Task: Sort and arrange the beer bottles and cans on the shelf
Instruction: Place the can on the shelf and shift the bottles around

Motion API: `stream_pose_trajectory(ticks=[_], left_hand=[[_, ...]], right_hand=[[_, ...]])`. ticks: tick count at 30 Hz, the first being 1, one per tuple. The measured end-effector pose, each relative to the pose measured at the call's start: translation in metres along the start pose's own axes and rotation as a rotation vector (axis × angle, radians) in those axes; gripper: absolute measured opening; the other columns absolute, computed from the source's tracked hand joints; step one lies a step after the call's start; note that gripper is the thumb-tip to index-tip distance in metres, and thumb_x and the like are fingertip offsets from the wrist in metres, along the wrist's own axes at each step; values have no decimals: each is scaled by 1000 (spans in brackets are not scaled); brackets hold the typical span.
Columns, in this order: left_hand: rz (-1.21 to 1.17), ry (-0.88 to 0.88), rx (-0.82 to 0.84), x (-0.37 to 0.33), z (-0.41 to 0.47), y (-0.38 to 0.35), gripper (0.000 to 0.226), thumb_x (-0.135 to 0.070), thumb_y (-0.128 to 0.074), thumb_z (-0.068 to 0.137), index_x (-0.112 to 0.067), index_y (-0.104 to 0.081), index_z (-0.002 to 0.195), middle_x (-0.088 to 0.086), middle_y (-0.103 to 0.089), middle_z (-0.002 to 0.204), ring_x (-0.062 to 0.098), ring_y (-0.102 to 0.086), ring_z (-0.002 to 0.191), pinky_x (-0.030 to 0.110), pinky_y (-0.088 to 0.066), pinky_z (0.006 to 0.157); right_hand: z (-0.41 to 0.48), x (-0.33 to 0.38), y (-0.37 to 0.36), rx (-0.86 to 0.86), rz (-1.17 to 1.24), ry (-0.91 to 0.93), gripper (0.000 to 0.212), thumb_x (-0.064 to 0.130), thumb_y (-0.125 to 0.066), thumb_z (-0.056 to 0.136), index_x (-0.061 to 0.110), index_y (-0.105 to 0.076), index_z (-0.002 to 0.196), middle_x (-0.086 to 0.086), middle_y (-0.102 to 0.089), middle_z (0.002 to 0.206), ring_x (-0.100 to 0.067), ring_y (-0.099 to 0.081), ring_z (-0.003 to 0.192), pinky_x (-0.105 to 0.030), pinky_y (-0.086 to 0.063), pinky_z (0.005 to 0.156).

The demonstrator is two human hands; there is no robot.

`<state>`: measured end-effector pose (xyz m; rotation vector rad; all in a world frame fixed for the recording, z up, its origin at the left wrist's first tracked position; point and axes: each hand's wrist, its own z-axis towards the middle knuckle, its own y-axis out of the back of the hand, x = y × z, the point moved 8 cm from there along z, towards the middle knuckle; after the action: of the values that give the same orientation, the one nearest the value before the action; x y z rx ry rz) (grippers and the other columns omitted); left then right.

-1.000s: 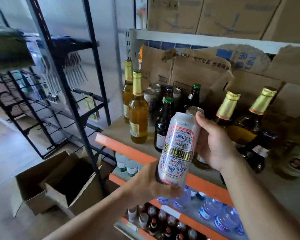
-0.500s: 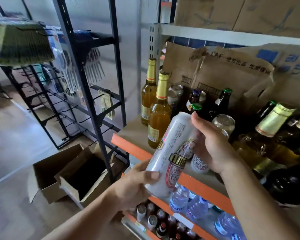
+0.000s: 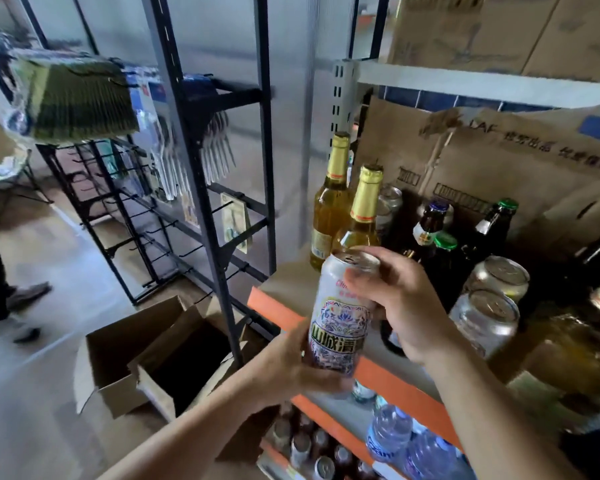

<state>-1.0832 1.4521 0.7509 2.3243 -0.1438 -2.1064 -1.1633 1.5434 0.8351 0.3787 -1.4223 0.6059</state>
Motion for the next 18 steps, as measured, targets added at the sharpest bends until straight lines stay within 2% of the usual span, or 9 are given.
stream_pose_trajectory(ticks=[2, 3, 6, 9, 11, 15, 16, 18], left_hand=[[74, -13, -6, 3, 6, 22, 41, -9, -84, 64, -24, -66, 98, 12, -72, 99, 25, -68, 94, 45, -55, 89], [74, -19, 0, 3, 9, 33, 38, -5, -83, 64, -18, -67, 96, 13, -72, 95, 23, -68, 89, 43, -56, 84], [69, -21, 18, 3, 17, 63, 35, -1, -79, 63, -7, -67, 96, 3, -70, 85, 14, -64, 78, 25, -51, 68], [85, -18, 12, 6, 30, 88, 35, -2, -78, 66, -5, -68, 99, 1, -72, 87, 14, -67, 80, 21, -51, 68], [115, -8, -23, 13, 40, 105, 36, -7, -79, 66, -9, -69, 100, 0, -74, 90, 12, -69, 83, 19, -51, 71], [177, 39, -135, 32, 64, 134, 39, -10, -86, 63, -11, -69, 98, 5, -75, 91, 16, -71, 86, 26, -57, 74], [200, 47, -152, 35, 72, 139, 43, -13, -88, 60, -12, -69, 98, 5, -76, 91, 18, -72, 86, 29, -58, 77], [244, 46, -153, 41, 88, 144, 55, -27, -88, 49, -16, -68, 99, 3, -76, 91, 19, -72, 88, 35, -58, 81]], right_hand=[[12, -3, -15, -2, -77, 33, 19, 21, -76, 69, 21, -74, 88, 2, -76, 85, -9, -70, 78, -19, -52, 65], [18, -4, -23, 0, -106, 40, 19, 23, -78, 70, 23, -73, 89, 3, -76, 87, -8, -70, 81, -18, -52, 68], [33, -5, -36, -24, -200, 65, 24, 34, -79, 72, 29, -68, 93, 13, -76, 90, -1, -70, 87, -17, -52, 72], [38, 0, -27, -173, -222, 142, 9, 34, -68, 79, 30, -73, 85, 7, -75, 81, -6, -69, 77, -19, -52, 69], [35, 0, -11, -314, -226, 156, 14, 34, -65, 79, 24, -72, 84, 0, -74, 76, -15, -69, 71, -24, -55, 66], [23, 0, 20, -495, -195, 167, 13, 25, -63, 80, 13, -68, 81, -8, -71, 68, -21, -66, 58, -25, -54, 55], [20, 1, 26, -529, -210, 173, 9, 20, -64, 83, 13, -68, 80, -8, -71, 68, -20, -66, 57, -25, -53, 54], [14, 2, 36, -585, -239, 187, 15, 9, -62, 92, 13, -68, 79, -9, -70, 67, -21, -65, 57, -26, -53, 54]])
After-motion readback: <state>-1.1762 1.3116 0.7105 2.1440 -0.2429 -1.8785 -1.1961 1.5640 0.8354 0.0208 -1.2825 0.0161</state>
